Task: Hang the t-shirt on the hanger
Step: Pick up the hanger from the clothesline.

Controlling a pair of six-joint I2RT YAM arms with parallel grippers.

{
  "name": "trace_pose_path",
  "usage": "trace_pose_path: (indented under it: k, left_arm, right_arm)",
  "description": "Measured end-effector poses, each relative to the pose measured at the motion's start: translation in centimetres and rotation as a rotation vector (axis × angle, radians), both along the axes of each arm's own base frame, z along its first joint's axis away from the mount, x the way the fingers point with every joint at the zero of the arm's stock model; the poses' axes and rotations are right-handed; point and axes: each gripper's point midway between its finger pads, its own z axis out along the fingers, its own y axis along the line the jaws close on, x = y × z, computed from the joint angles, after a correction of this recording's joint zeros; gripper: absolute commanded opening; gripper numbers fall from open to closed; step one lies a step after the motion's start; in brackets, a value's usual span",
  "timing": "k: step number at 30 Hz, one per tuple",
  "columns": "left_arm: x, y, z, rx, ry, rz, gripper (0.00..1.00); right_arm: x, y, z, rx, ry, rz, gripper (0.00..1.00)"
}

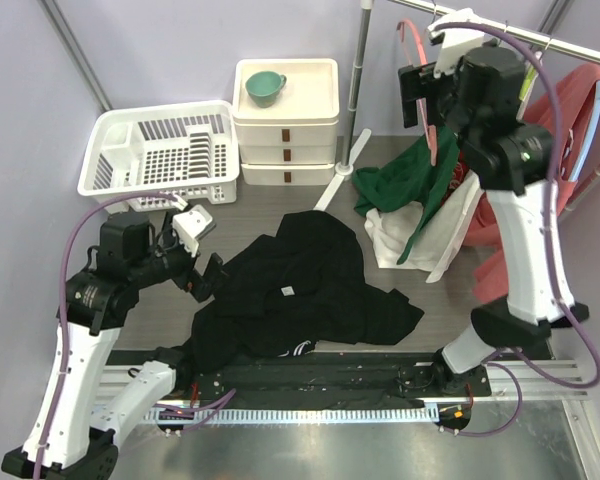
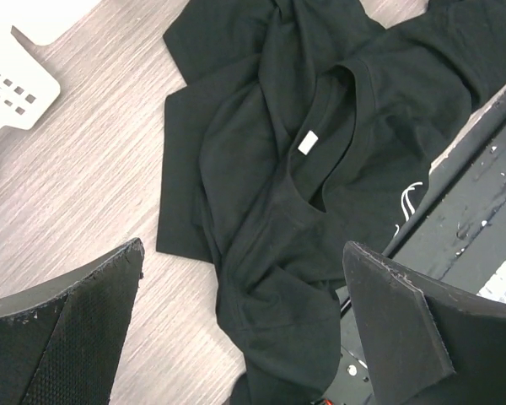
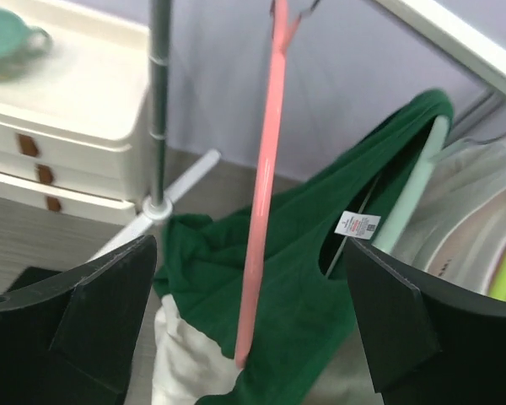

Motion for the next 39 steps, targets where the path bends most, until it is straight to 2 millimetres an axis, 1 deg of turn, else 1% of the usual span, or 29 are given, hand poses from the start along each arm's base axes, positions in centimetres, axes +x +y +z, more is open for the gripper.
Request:
trace_pose_path:
  k: [3, 5, 6, 7, 8, 10, 11, 13, 16, 17, 19, 20, 21, 22, 23, 26, 32, 34, 37, 39]
  left_arm:
    - [-0.4, 0.1, 0.2, -0.003, -0.009, 0.001, 1.0]
    - [-0.5, 0.1, 0.3, -0.004, -0.014, 0.001, 1.0]
    - [-0.6, 0.2, 0.3, -0.005, -0.018, 0.0, 1.0]
    - [-0.7, 0.2, 0.5, -0.007, -0.024, 0.001, 1.0]
    - [-0.7, 0.2, 0.5, -0.008, -0.028, 0.001, 1.0]
    - [-0.7, 0.2, 0.5, -0.008, -0.031, 0.004, 1.0]
    - [-0.7, 0.3, 0.5, -0.007, -0.03, 0.007, 1.0]
    - [-0.7, 0.4, 0.3, -0.003, -0.026, 0.012, 1.0]
    - [-0.6, 0.5, 0.1, 0.002, -0.027, 0.018, 1.0]
    - [-0.6, 0.6, 0.1, 0.005, -0.029, 0.023, 1.0]
    - [-0.6, 0.7, 0.1, 0.009, -0.033, 0.027, 1.0]
    - [-0.6, 0.7, 0.1, 0.01, -0.034, 0.029, 1.0]
    - [-0.6, 0.8, 0.1, 0.011, -0.035, 0.029, 1.0]
    - [-0.6, 0.8, 0.1, 0.011, -0.035, 0.03, 1.0]
    - [-0.6, 0.8, 0.1, 0.012, -0.035, 0.031, 1.0]
    - [-0.5, 0.8, 0.0, 0.014, -0.036, 0.034, 1.0]
    - [-0.4, 0.9, 0.1, 0.016, -0.04, 0.039, 1.0]
    - [-0.3, 1.0, 0.1, 0.019, -0.041, 0.043, 1.0]
    - [-0.3, 1.0, 0.0, 0.021, -0.041, 0.046, 1.0]
    - [-0.3, 1.1, 0.0, 0.023, -0.04, 0.048, 1.0]
  right_arm:
    - [4.5, -1.0, -4.8, -0.029, 0.131, -0.065, 0.96]
    - [5.9, -1.4, -6.9, -0.037, 0.19, -0.075, 0.94]
    - [6.4, -1.5, -7.7, -0.039, 0.211, -0.077, 0.92]
    - [6.7, -1.6, -8.2, -0.038, 0.227, -0.073, 0.9]
    - [6.9, -1.7, -8.5, -0.036, 0.235, -0.071, 0.85]
    - [6.9, -1.9, -8.6, -0.023, 0.241, -0.066, 0.8]
    - [7.0, -1.9, -8.6, -0.015, 0.241, -0.061, 0.75]
    - [7.1, -2.0, -8.6, -0.002, 0.243, -0.051, 0.72]
    - [7.5, -2.0, -8.9, 0.017, 0.253, -0.034, 0.64]
    - [7.6, -1.9, -9.1, 0.023, 0.259, -0.027, 0.52]
    - [7.9, -1.6, -9.6, 0.03, 0.272, -0.012, 0.4]
    - [8.1, -1.5, -9.8, 0.038, 0.278, -0.009, 0.28]
    - [8.2, -1.3, -9.9, 0.042, 0.282, -0.002, 0.21]
    - [8.3, -1.2, -10.0, 0.043, 0.286, 0.002, 0.05]
    - [8.4, -1.0, -10.1, 0.05, 0.288, 0.008, 0.01]
    - [8.4, -0.9, -9.4, 0.076, 0.271, 0.014, 0.01]
    - [7.4, -0.6, -8.3, 0.115, 0.251, 0.03, 0.01]
    - [6.7, -0.5, -7.5, 0.126, 0.235, 0.045, 0.01]
    - [5.3, -0.6, -5.6, 0.141, 0.189, 0.06, 0.01]
    - [3.7, -0.8, -4.5, 0.154, 0.163, 0.069, 0.01]
